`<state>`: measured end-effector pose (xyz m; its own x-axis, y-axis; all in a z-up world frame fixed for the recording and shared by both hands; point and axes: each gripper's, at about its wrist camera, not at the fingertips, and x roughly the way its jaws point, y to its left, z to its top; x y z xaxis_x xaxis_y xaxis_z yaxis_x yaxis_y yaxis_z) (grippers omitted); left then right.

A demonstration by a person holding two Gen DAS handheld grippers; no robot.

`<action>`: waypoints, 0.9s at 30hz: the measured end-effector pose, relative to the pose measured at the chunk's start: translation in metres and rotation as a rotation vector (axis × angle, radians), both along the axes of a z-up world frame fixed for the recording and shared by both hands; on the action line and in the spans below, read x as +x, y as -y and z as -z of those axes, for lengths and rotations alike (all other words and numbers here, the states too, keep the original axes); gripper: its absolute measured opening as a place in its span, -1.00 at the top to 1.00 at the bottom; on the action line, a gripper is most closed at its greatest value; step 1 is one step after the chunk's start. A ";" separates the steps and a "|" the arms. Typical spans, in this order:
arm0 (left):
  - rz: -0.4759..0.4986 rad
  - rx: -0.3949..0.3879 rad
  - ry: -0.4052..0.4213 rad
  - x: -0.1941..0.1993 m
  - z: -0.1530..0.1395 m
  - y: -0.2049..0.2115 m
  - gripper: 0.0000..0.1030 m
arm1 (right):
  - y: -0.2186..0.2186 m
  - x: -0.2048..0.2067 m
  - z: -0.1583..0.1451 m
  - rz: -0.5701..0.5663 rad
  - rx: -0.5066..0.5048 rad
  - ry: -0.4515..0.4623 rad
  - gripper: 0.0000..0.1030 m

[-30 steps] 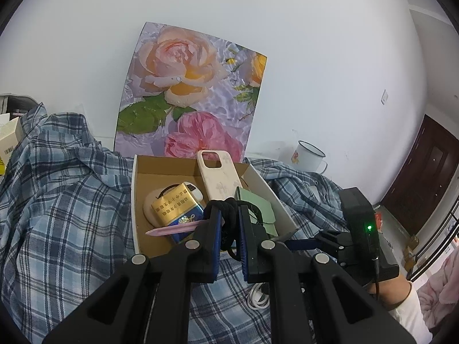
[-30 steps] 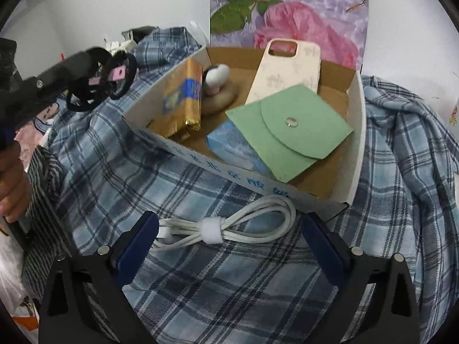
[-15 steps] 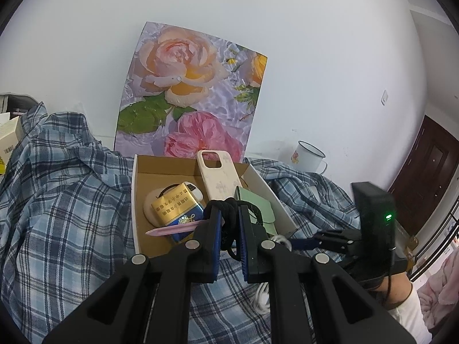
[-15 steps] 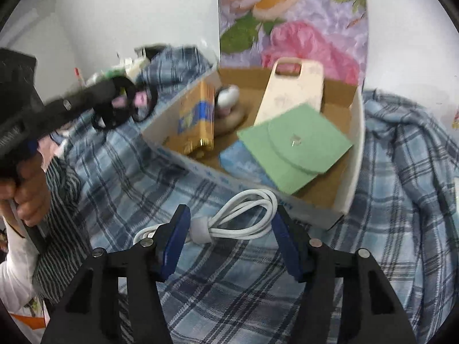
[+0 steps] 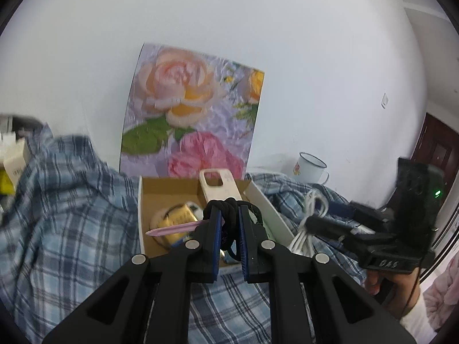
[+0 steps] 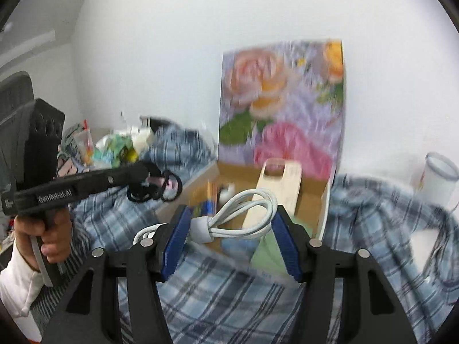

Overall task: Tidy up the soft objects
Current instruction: 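Carry the black cable and white cable over the box with both grippers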

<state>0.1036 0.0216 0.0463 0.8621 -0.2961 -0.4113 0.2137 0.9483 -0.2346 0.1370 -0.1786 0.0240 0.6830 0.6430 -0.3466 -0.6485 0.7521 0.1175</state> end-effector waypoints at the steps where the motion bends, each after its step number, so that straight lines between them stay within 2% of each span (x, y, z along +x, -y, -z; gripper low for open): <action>1: -0.007 0.016 0.011 -0.001 -0.005 0.002 0.77 | 0.001 -0.003 -0.007 0.006 0.011 0.024 -0.12; 7: -0.013 0.059 0.054 0.001 -0.034 0.014 0.77 | 0.014 -0.013 -0.050 0.046 0.084 0.145 -0.12; 11: -0.014 0.074 0.096 0.007 -0.056 0.020 0.77 | 0.027 -0.009 -0.078 0.067 0.158 0.190 -0.12; 15: -0.029 0.067 0.136 0.015 -0.078 0.021 0.77 | 0.036 -0.005 -0.105 0.085 0.232 0.237 -0.12; 18: -0.032 0.061 0.169 0.022 -0.095 0.022 0.77 | 0.037 -0.001 -0.122 0.102 0.252 0.272 -0.12; 23: -0.037 0.079 0.218 0.032 -0.112 0.028 0.77 | 0.033 0.007 -0.133 0.119 0.286 0.299 -0.12; 27: -0.055 0.120 0.217 0.044 -0.100 0.032 0.77 | 0.024 0.019 -0.117 0.128 0.280 0.290 -0.12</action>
